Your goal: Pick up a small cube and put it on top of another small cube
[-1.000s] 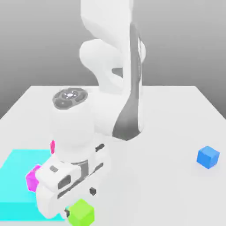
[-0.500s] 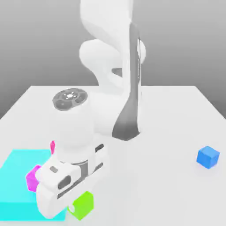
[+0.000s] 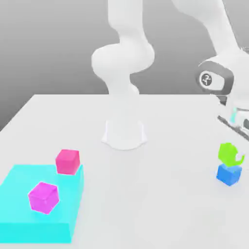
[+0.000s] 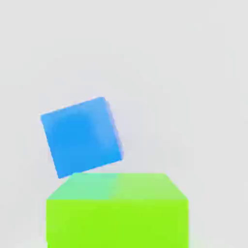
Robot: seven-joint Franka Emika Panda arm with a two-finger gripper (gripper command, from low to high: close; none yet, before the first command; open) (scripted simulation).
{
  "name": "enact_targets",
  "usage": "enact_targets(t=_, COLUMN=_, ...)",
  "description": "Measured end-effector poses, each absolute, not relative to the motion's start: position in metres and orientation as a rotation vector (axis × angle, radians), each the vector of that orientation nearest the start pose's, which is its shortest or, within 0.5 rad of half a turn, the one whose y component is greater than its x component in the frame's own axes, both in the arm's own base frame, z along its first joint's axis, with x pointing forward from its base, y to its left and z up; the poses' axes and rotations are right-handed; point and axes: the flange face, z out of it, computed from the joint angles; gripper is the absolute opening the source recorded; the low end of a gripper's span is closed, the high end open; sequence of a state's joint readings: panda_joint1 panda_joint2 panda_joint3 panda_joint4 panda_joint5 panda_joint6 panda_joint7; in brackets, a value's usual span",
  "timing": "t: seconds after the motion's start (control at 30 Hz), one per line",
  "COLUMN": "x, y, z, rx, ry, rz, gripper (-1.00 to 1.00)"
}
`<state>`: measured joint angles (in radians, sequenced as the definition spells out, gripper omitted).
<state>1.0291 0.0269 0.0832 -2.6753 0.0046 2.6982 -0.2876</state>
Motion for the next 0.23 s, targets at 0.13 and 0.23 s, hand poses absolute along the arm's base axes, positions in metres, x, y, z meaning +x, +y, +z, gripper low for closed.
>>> enact_targets(t=0.13, x=0.237, y=0.341, z=0.186, rx=-2.549, ry=-1.836, rz=0.003, gripper=1.0)
enact_targets(t=0.23, x=0.237, y=0.341, z=0.186, rx=-2.549, ry=-1.836, rz=0.003, gripper=1.0)
